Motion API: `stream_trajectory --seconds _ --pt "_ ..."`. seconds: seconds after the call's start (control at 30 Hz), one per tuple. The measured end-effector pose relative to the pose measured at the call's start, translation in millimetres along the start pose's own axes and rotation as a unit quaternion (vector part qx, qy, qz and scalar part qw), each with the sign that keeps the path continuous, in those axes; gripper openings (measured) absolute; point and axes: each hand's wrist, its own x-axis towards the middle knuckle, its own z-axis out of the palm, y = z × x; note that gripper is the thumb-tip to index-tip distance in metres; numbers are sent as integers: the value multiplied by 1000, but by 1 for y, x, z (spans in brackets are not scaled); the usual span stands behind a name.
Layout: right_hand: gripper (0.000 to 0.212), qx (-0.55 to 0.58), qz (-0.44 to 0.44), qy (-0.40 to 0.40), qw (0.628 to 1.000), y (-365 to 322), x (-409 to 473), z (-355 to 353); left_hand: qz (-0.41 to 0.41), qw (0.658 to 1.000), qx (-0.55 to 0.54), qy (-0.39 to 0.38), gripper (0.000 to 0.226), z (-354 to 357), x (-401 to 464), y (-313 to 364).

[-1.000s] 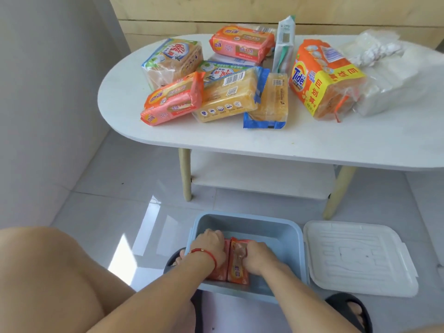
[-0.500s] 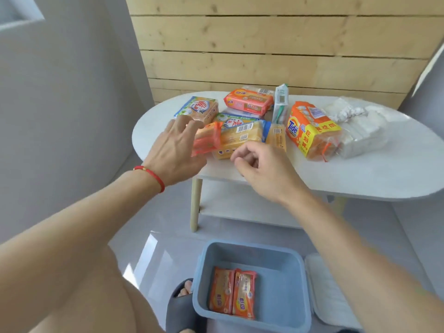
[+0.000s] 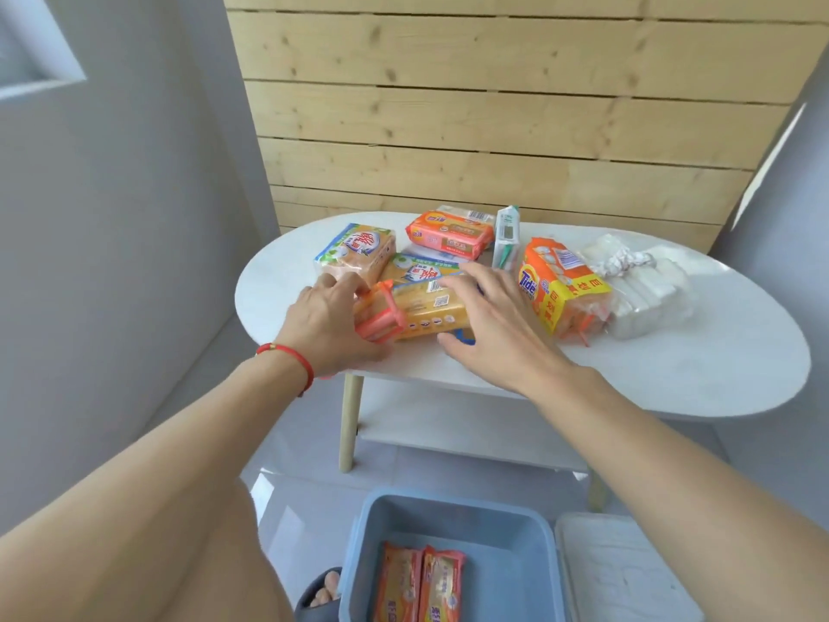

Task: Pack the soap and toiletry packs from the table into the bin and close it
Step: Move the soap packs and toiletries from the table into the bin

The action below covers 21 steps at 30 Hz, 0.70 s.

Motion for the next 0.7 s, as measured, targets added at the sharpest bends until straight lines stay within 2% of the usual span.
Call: stream_trajectory --seconds 0.13,0.23,0.3,0.4,0.47,0.5,0.53,0.6,0.63,0.7 --pt "67 -85 -2 -14 996 -8 13 6 -54 994 -92 -36 79 -2 -16 17" --pt "60 -84 10 0 996 -13 9 0 -113 968 -202 -94 77 6 -40 32" --pt "46 -56 -10 38 998 -20 -2 -8 -158 930 -303 -135 73 18 -57 39" --pt "19 71 9 67 995 -34 -31 -25 -192 868 -416 -189 72 35 -79 42" --pt "16 104 30 62 992 -38 -56 -30 -210 834 -457 -227 71 48 -95 41" --pt "20 114 44 20 992 -39 -68 -29 -224 812 -477 -252 66 55 -102 40" --pt "27 140 71 -57 986 -38 -80 -26 -236 789 -491 -283 57 65 -108 40" --pt "46 203 128 -231 943 -37 -102 -10 -258 759 -492 -339 50 84 -117 42" --pt "54 211 146 -284 924 -35 -111 1 -271 745 -488 -365 53 95 -118 43" --pt "63 222 191 -328 898 -30 -131 31 -302 700 -493 -419 56 115 -123 45"
